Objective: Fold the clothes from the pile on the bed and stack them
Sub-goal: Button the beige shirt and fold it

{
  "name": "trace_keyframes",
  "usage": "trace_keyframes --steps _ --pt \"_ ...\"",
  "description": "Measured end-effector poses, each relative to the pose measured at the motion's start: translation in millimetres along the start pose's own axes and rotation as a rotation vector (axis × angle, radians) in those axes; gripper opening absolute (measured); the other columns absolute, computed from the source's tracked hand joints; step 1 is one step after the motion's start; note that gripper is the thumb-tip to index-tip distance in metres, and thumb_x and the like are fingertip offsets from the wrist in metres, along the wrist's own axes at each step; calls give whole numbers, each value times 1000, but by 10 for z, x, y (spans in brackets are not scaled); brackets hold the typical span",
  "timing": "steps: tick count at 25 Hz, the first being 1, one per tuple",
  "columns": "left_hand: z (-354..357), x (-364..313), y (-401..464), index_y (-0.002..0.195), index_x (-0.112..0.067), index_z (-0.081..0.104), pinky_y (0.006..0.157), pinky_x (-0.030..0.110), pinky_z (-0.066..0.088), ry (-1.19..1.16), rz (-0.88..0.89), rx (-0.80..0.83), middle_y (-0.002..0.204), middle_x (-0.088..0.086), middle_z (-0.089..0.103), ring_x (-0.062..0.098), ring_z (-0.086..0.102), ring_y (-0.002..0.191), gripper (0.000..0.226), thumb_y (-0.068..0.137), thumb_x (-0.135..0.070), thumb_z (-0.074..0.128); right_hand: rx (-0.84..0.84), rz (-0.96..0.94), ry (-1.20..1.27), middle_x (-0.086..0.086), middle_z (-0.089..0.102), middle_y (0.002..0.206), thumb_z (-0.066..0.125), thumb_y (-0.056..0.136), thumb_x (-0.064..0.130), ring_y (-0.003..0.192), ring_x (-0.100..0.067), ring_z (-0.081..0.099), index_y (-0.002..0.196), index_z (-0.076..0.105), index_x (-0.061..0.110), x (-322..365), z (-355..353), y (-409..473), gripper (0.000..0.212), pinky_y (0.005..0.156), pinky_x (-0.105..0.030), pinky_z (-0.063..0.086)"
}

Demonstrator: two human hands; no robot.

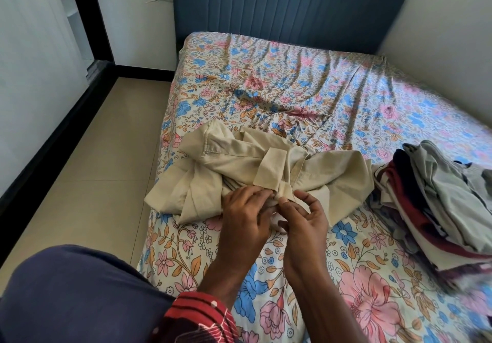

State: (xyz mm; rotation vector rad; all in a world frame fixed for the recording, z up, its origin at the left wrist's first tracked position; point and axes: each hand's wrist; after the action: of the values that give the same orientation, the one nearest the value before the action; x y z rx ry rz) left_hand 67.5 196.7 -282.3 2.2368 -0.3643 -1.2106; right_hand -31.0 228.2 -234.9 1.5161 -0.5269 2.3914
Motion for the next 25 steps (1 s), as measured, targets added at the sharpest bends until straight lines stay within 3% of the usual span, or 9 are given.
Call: trace_keyframes --steps 3,5,6,9,12,14,18,22,25 --pt "-15 33 12 113 -14 73 91 43 49 -35 -46 -2 107 -2 69 15 61 100 24 95 -17 58 43 -21 -75 -7 76 86 63 92 -11 80 -16 75 121 58 15 30 -41 -15 39 64 -23 57" --pt "-23 30 6 114 -13 73 90 45 51 -26 -53 -7 106 -1 69 15 62 99 28 96 -20 53 87 -88 -189 -9 78 92 68 90 -9 87 -25 76 121 57 18 27 -49 -20 42 73 -33 61" --pt "-20 24 0 115 -13 73 89 47 51 -22 -48 -2 105 -2 68 15 61 99 28 96 -21 53 99 -190 -333 -7 78 92 74 88 -5 85 -26 76 119 57 20 23 -63 -5 43 72 -37 61" --pt "-4 -1 -15 114 -15 72 85 51 50 -33 -35 31 102 -3 66 16 60 98 26 100 -24 52 138 -622 -833 8 73 87 83 83 6 83 -14 69 111 66 26 52 -164 109 38 65 -29 51" --pt "-13 13 -5 112 -15 71 82 50 49 -8 -23 61 101 -4 66 17 58 98 28 102 -26 47 264 -979 -1274 3 58 113 79 89 19 100 -16 51 113 75 29 133 -271 297 26 81 -38 45" --pt "-33 24 3 107 -14 70 81 50 48 2 -17 68 100 -5 65 17 58 97 29 103 -27 45 341 -1030 -1448 1 50 124 74 91 28 110 -22 46 113 75 35 203 -296 398 24 86 -42 40" --pt "-64 25 6 103 -15 69 82 51 49 -70 -49 68 99 -7 65 16 57 97 27 102 -30 46 443 -1085 -1484 8 59 118 60 98 41 105 -20 55 109 75 35 313 -289 492 20 84 -44 42" --pt "-104 -7 8 102 -14 73 80 46 54 -224 -139 19 95 -8 68 15 63 94 15 98 -19 59 511 -1183 -1415 10 69 107 69 96 32 92 -17 63 104 79 27 320 -330 569 14 79 -37 36" --pt "-155 -70 5 101 -16 75 79 37 58 -312 -218 -16 93 -14 69 9 67 92 12 96 -20 65 555 -1063 -1280 11 70 104 74 93 29 95 -13 64 100 80 23 299 -300 588 11 78 -40 42"
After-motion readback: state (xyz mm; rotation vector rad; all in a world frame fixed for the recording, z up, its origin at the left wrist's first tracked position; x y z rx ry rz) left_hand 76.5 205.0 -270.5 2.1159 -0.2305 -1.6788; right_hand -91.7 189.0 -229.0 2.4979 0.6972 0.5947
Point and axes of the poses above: each hand's wrist, its own y-axis towards the middle knuckle, its own z-axis out of the palm, x = y × z
